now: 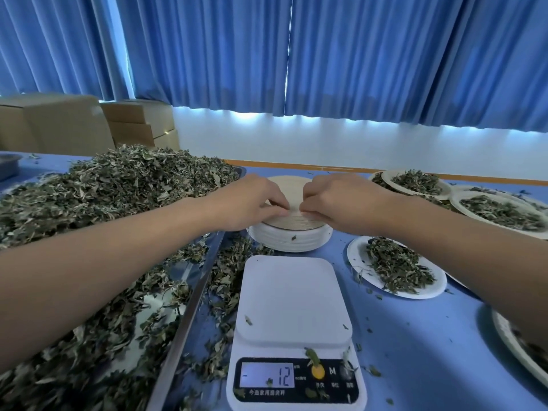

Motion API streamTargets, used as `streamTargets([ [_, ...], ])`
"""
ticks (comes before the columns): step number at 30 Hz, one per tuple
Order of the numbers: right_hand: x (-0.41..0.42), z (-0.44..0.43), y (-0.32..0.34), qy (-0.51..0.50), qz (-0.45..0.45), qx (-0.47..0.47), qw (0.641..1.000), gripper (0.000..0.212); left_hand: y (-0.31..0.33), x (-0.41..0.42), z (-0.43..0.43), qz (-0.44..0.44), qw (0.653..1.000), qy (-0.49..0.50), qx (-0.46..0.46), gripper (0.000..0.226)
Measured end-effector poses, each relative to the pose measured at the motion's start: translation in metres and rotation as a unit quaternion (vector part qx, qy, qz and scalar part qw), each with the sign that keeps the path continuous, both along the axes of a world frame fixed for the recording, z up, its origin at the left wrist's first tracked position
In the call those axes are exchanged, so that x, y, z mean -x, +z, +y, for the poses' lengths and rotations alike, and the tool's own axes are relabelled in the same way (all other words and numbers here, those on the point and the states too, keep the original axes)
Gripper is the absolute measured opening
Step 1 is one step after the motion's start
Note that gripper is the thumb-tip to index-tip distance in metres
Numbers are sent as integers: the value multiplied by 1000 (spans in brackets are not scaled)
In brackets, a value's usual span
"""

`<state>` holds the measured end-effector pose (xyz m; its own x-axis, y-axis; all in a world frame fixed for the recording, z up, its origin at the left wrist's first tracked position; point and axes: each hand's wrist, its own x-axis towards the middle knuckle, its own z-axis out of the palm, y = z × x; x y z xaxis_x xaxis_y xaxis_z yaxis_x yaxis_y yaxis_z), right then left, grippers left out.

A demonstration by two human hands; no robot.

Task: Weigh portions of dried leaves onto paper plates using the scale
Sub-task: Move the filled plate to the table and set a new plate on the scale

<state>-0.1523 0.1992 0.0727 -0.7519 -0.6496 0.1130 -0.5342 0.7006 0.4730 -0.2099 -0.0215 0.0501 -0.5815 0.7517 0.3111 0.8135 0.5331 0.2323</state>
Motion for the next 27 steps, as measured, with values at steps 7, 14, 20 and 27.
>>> streamTargets([
  [7, -2, 6, 3, 19, 37, 65, 997, 29, 10, -6, 0, 34, 999, 15, 7, 23],
  [14, -41, 0, 13, 79, 97, 121, 985, 25, 27, -43, -11, 65, 998, 10, -24, 21],
  [20, -121, -17, -42, 154, 118, 172, 966, 22, -1, -120, -43, 91, 990, -86, 68, 27],
  [27, -159, -14, -84, 116, 158, 301, 933, 30, -28, -157, -64, 16, 997, -48, -55, 35],
])
